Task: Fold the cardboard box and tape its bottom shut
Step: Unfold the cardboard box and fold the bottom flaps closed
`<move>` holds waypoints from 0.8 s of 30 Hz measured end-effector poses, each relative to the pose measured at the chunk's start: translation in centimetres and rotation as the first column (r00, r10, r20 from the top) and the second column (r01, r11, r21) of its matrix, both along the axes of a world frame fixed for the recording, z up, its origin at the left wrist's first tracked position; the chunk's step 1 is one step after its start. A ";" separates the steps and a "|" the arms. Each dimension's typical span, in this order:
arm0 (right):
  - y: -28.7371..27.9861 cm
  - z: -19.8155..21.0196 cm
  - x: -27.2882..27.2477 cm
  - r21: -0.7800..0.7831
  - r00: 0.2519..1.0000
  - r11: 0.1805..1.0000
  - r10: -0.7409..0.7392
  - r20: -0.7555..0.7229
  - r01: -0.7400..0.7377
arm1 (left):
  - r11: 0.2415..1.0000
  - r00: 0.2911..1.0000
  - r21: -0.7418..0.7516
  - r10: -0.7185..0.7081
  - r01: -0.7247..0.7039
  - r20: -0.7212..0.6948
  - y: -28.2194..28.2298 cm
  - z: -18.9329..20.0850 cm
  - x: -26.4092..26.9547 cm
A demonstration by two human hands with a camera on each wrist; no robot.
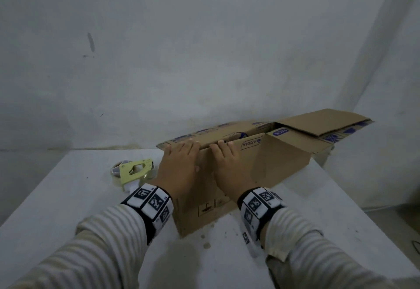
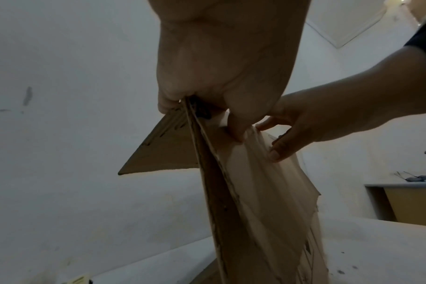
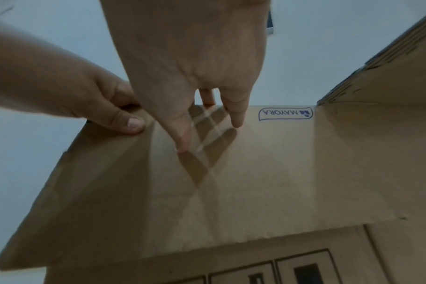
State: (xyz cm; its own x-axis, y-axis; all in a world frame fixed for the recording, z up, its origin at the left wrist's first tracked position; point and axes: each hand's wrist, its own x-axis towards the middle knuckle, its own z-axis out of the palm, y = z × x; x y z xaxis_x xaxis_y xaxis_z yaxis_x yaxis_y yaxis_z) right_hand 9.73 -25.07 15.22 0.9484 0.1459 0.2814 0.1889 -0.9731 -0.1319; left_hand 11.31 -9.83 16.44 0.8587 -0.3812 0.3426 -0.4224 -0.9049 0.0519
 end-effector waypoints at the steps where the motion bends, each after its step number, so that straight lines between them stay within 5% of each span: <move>1: -0.1 0.4 -0.2 0.027 1.000 1.000 0.005 -0.008 -0.005 | 1.000 1.000 0.004 0.006 -0.006 0.003 0.1 -0.1 0.1; 4: -1.4 2.1 -0.3 0.033 0.998 0.997 -0.065 0.020 0.064 | 1.000 1.000 0.013 0.015 -0.015 -0.018 0.4 -0.2 0.5; 7: -5.1 3.6 -0.4 0.040 0.941 0.945 -0.326 0.093 0.324 | 0.999 0.998 0.017 0.045 -0.045 -0.040 0.4 0.1 0.8; 11: -10.6 3.0 -0.1 0.044 0.836 0.835 -0.547 -0.028 0.548 | 0.980 0.979 0.063 0.194 -0.191 -0.059 -1.0 0.4 0.5; 18: -15.7 -0.7 0.7 0.224 0.900 0.884 -0.352 -0.258 0.410 | 0.894 0.861 0.049 0.442 -0.445 -0.250 -7.8 1.8 0.1; 24: -18.9 -2.4 1.9 0.283 0.951 0.928 -0.168 -0.258 0.241 | 0.912 0.904 -0.023 0.402 -0.409 -0.148 -16.6 1.7 2.5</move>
